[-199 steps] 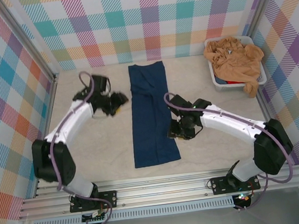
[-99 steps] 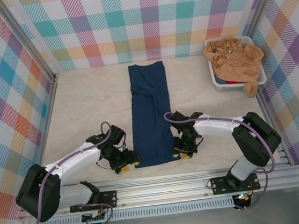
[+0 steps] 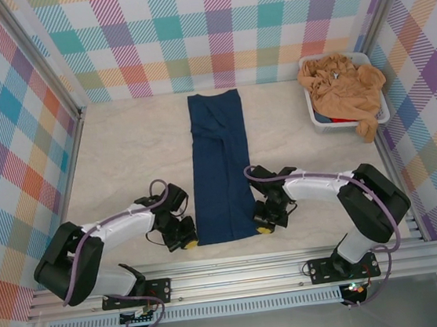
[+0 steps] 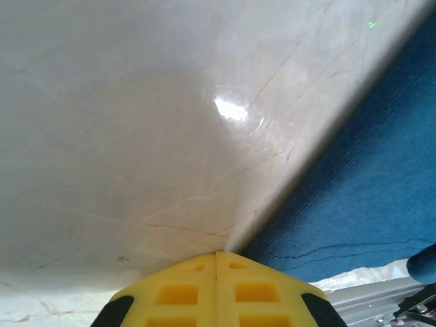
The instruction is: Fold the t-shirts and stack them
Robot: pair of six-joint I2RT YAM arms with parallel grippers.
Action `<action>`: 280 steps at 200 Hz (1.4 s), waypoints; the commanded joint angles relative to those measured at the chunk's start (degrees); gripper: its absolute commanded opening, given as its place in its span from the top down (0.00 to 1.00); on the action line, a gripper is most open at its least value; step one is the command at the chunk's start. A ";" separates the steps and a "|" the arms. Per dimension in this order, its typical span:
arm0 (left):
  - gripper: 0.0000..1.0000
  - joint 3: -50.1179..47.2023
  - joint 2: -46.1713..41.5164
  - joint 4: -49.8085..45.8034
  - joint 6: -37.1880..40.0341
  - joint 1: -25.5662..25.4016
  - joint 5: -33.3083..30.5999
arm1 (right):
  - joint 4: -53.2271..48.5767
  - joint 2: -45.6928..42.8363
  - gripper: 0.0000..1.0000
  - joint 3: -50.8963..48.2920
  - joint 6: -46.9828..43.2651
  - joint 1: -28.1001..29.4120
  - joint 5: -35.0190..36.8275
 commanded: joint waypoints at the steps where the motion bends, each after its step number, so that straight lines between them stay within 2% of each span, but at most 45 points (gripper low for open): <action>1: 1.00 0.43 -1.14 6.43 2.44 -1.20 -1.89 | -0.24 -3.14 1.00 -0.58 3.75 2.02 -3.06; 37: 1.00 -2.56 -8.89 0.03 3.61 -1.21 0.47 | -1.82 -5.51 1.00 -4.66 7.13 3.83 -6.99; 62: 1.00 -5.16 -10.64 -0.35 3.54 -1.21 2.14 | 0.38 -2.39 1.00 -8.06 7.88 4.09 -7.30; 83: 1.00 -6.14 -10.10 -0.09 3.71 -1.21 2.93 | 1.08 -0.73 1.00 -6.95 7.44 4.09 -5.56; 87: 0.95 -5.93 -9.96 -0.49 3.87 -1.21 2.84 | 0.53 -0.80 1.00 -6.35 7.25 4.09 -4.97; 99: 0.69 -5.40 -10.44 -2.27 4.39 -1.20 2.20 | -1.19 -1.05 1.00 -4.38 6.49 4.10 -3.16; 102: 0.65 -5.37 -10.75 -2.50 4.40 -1.21 2.10 | -1.35 -1.14 0.98 -4.00 6.30 4.11 -2.89; 112: 0.57 -5.41 -11.95 -3.11 4.39 -1.21 1.73 | -1.75 -1.38 0.87 -3.04 5.91 4.09 -2.48; 121: 0.54 -5.65 -12.88 -2.80 3.77 -1.25 1.75 | -2.34 -1.66 0.77 -2.46 5.82 4.09 -2.04; 139: 0.54 -6.49 -12.85 -0.31 2.23 -1.21 3.12 | -4.00 -3.33 0.70 -1.99 5.98 4.09 -0.73; 166: 0.54 -6.25 -9.56 2.87 1.77 -1.34 5.27 | -5.91 -7.53 0.67 -2.74 6.99 4.09 1.32; 192: 0.60 -5.62 -5.51 6.40 1.63 -2.85 7.36 | -3.44 -8.51 0.67 -4.90 8.56 4.09 0.17; 216: 0.64 -3.33 -0.08 3.98 3.65 -6.13 5.86 | -0.14 -6.91 0.68 -5.94 9.59 4.09 -1.17; 246: 0.72 -2.81 1.30 5.84 2.67 -6.37 3.30 | 1.09 -3.46 0.69 -5.92 9.59 4.09 -3.20; 280: 0.78 0.52 4.60 9.10 1.73 -7.29 3.87 | 0.98 -3.33 0.68 -6.12 10.02 4.26 -4.44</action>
